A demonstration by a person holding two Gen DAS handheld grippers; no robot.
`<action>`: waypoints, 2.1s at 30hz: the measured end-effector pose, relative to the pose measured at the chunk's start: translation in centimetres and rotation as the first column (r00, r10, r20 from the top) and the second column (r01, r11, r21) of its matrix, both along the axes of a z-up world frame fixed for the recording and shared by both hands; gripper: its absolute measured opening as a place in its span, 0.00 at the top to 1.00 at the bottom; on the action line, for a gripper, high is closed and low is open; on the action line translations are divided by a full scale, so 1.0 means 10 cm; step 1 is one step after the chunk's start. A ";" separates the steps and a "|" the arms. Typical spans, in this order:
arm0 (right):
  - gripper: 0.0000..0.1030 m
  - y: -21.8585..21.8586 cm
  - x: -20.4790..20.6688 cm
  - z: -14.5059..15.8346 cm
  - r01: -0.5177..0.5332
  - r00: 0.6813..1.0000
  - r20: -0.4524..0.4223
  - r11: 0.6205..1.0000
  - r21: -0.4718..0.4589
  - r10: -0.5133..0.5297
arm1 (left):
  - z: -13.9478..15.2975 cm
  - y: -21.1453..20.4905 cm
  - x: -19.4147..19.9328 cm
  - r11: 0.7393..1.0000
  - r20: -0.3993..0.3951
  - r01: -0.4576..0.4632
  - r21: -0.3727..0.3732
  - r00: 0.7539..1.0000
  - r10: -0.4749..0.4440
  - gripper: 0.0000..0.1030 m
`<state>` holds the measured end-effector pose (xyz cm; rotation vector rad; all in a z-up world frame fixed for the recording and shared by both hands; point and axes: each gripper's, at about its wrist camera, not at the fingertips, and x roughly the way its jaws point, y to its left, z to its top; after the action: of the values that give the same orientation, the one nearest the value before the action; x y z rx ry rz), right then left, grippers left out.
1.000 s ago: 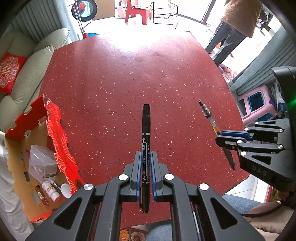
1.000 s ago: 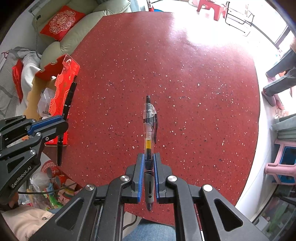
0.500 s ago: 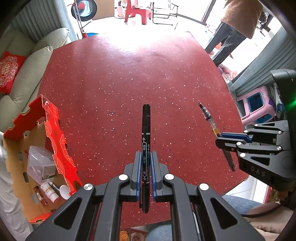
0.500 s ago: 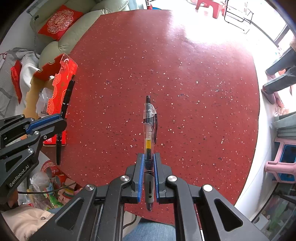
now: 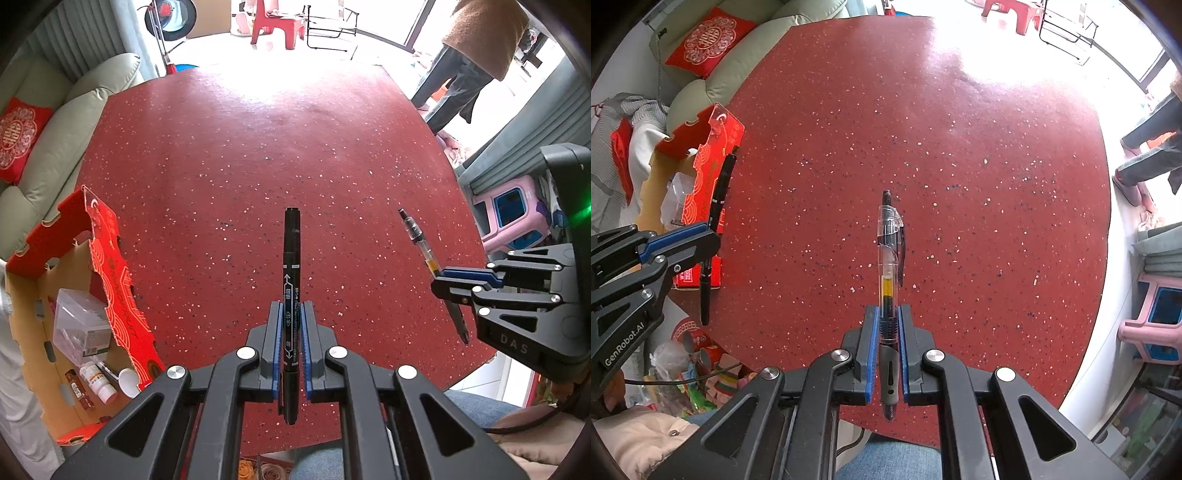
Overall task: Organize rigid objects
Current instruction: 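Lift the black marker with the left tool while the right tool lifts the clear pen, then carry the black marker with the left tool while the right tool carries the clear pen to the box, then open the left tool to drop the black marker into the box while the right tool releases the clear pen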
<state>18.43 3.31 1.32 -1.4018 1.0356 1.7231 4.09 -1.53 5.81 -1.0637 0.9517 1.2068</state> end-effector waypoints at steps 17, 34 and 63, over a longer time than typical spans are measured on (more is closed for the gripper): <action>0.89 0.17 -0.72 0.35 -0.122 0.989 -0.073 0.990 0.070 0.127 | 0.44 0.03 -0.80 0.944 0.046 -0.316 0.096 0.949 0.313 0.91; 0.89 -0.18 -2.77 0.56 -0.483 0.855 -0.177 0.873 0.075 0.488 | 0.14 -0.93 -2.47 0.681 -0.073 -0.731 0.049 0.677 0.732 0.91; 0.89 -0.01 -3.51 0.21 -0.478 0.874 -0.092 0.878 0.019 0.478 | -0.32 -0.83 -2.90 0.629 -0.092 -0.778 -0.019 0.627 0.773 0.91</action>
<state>-16.63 3.23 3.39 -1.6970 0.7760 2.1563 -24.93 -9.79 2.64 -1.5691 0.5608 1.9512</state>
